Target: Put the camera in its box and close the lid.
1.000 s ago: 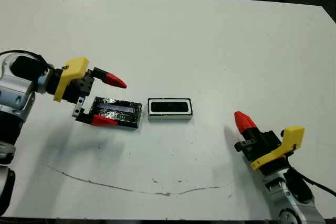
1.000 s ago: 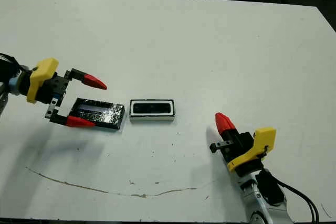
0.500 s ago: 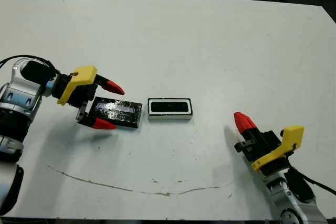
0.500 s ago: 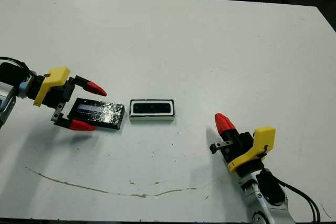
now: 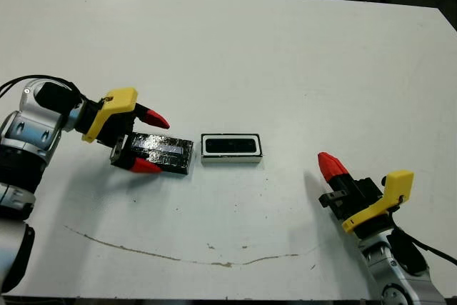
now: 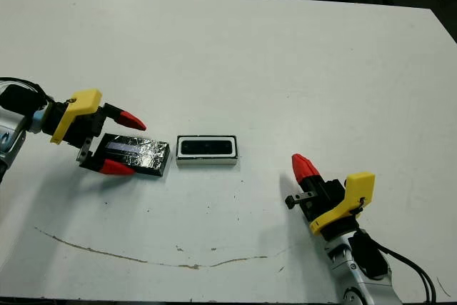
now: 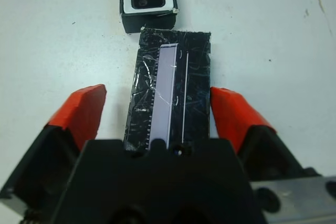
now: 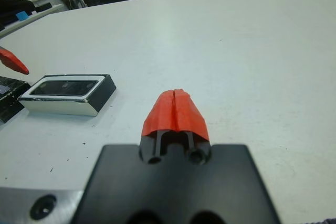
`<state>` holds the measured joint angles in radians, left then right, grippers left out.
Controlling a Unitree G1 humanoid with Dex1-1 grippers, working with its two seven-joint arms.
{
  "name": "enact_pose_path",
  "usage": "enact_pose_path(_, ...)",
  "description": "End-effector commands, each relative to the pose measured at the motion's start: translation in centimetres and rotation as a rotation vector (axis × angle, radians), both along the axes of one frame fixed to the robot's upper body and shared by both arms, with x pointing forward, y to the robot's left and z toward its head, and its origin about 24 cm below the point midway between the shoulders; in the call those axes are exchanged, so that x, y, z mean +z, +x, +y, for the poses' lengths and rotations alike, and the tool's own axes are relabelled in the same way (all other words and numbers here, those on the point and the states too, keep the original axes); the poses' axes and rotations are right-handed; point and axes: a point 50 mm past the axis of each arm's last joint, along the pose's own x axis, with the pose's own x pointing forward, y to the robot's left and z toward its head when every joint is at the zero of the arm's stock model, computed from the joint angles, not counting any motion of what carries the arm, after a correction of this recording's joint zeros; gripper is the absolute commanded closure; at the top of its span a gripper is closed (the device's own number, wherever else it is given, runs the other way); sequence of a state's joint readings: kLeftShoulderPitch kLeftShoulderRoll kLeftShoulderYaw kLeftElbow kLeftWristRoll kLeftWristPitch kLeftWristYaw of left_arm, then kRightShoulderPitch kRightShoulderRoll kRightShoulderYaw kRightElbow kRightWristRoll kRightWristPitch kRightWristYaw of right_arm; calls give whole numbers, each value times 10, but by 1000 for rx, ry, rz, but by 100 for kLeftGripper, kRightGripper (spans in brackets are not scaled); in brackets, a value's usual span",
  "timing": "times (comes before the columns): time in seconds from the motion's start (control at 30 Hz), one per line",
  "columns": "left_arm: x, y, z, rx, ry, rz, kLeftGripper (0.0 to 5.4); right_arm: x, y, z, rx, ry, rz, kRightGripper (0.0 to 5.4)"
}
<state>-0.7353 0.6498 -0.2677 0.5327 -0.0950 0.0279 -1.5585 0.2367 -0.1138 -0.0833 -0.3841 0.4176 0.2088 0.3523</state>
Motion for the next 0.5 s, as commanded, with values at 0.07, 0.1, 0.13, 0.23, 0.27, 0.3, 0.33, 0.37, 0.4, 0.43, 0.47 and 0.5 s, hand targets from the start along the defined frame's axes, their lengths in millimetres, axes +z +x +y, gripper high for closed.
enact_pose_path(0.07, -8, -3, 7, 22, -3, 21, 123, -1, -2, -2, -6, -17, 19, 540)
enact_pose_path(0.1, -8, -3, 8, 28, 1, 31, 140, -1, -2, -2, -2, -19, 15, 540)
enact_pose_path(0.13, -9, -3, 9, 32, 4, 41, 153, -1, -2, -2, 0, -19, 14, 540)
enact_pose_path(0.23, -9, -3, 9, 31, 11, 50, 196, -1, -1, -2, 3, -19, 14, 540)
enact_pose_path(0.27, -9, -3, 10, 28, 9, 58, 208, -1, -1, -2, 1, -18, 16, 540)
enact_pose_path(0.3, -9, -3, 10, 28, 9, 65, 222, -1, -1, -2, -1, -17, 17, 540)
enact_pose_path(0.33, -9, -2, 10, 25, 7, 71, 224, -1, -1, -2, 0, -16, 18, 540)
enact_pose_path(0.37, -9, -2, 11, 24, 7, 75, 224, -1, -1, -2, 0, -15, 19, 540)
enact_pose_path(0.4, -9, -2, 11, 20, 11, 74, 224, -1, -1, -2, 0, -15, 21, 540)
enact_pose_path(0.43, -9, -2, 11, 17, 14, 76, 224, -1, -1, -2, 0, -15, 22, 540)
enact_pose_path(0.47, -9, -2, 11, 15, 14, 82, 224, -1, -1, -2, -1, -18, 21, 540)
enact_pose_path(0.5, -8, -1, 11, 15, 13, 82, 224, -1, -1, -2, -1, -21, 18, 540)
